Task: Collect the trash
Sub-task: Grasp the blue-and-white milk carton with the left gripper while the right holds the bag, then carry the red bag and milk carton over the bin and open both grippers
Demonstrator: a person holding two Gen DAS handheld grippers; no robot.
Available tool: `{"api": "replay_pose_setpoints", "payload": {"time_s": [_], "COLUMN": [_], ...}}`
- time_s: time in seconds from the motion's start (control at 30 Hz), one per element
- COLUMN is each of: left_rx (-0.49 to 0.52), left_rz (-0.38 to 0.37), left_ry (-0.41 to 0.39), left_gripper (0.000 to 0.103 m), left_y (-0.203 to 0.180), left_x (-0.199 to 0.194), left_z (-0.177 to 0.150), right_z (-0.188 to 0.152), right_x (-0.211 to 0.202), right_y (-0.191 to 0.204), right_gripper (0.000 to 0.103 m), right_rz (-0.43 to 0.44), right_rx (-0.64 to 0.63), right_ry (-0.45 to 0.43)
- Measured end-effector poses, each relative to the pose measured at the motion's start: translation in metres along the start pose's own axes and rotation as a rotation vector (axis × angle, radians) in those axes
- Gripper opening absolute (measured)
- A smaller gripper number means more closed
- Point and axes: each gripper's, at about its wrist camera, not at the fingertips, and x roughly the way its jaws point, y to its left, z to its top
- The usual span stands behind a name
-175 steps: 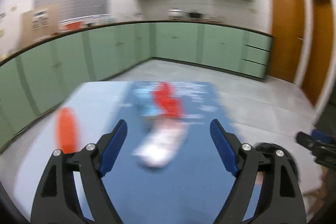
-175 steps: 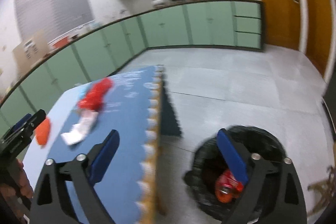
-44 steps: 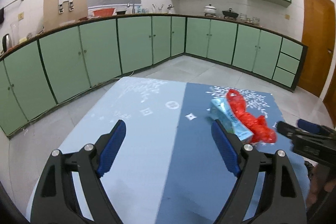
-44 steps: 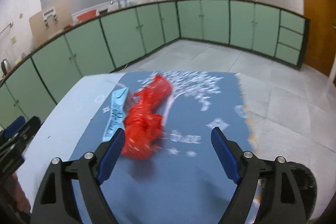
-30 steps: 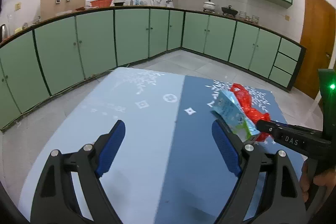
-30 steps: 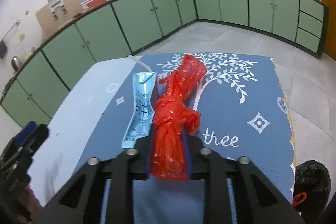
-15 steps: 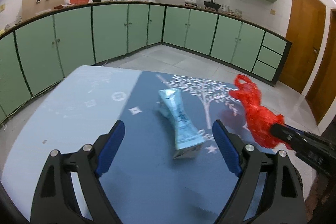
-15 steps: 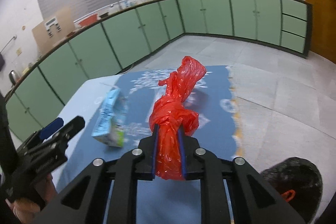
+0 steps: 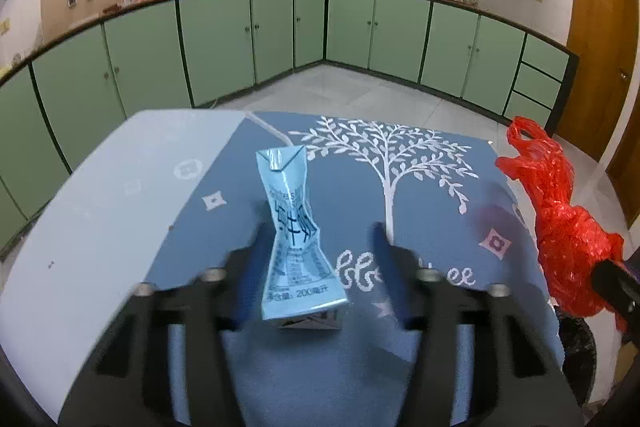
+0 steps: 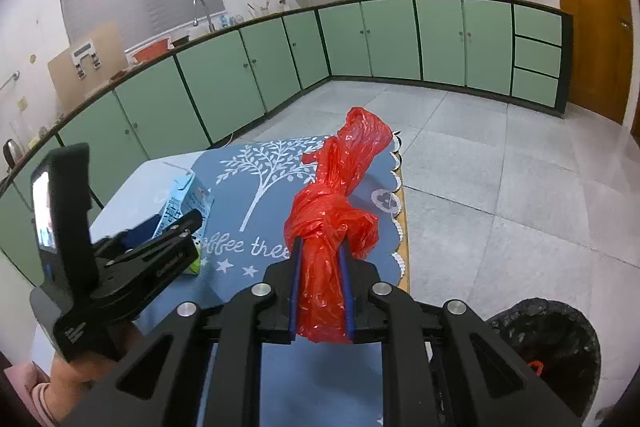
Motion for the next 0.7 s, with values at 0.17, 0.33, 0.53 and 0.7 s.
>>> {"api": "replay_pose_setpoints", "payload": {"time_s": [0.17, 0.33, 0.53, 0.7], "left_rx": [-0.007, 0.018, 0.006, 0.059], "left_rz": [0.000, -0.013, -0.069, -0.162], "left_ry": [-0.010, -0.050, -0.082, -0.103], "left_gripper": [0.023, 0.019, 0.019, 0.019], "left_y": [0.001, -0.005, -0.015, -0.053], "left_x": [-0.003, -0.025, -0.062, -0.094], "left_z": [-0.001, -0.008, -0.020, -0.031], "right_z": [-0.002, -0.004, -0.011, -0.029], "right_x": [-0.003, -0.010, -0.034, -0.066], "right_y": [-0.003, 0.000, -0.009, -0.040], "right_gripper": [0.017, 0.017, 0.017, 0.017], "right_rz": [-0.003, -0.036, -0.060, -0.125], "right_rx": [0.017, 0.017, 0.034, 0.060], "right_ry": [-0.006, -0.027, -0.056, -0.062]}}
